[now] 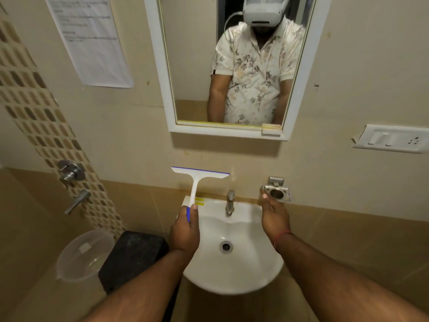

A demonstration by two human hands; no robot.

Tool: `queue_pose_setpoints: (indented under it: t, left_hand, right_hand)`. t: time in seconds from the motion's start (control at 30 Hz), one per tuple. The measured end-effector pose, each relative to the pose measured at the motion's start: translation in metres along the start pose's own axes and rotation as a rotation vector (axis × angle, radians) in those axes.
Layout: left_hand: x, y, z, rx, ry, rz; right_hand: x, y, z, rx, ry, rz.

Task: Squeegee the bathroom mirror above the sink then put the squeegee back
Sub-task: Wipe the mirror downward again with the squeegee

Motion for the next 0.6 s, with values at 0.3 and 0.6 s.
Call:
queue_pose_setpoints:
  t: [0.3,0.6]
  left_hand:
    - [0.049,-0.057,0.094,-0.182,-0.007,0.114]
    - [0.081,-0.115,0.23,-0.419,0.097,0.212]
  right_hand:
    - [0.013,-0.006,-0.141,0.35,0.017,0.085]
    - [0.058,0.022,-0.325,0.755,-0.041,0.224]
Point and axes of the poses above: each hand's wrist, its own y-axis away from the middle knuckle, its own x-axis out of the back of the hand, z = x × y, the point moved 9 cm from there along -y, towards the middle knuckle, and after that the axes turned 10 degrees about -x, right-handed, at the moved point
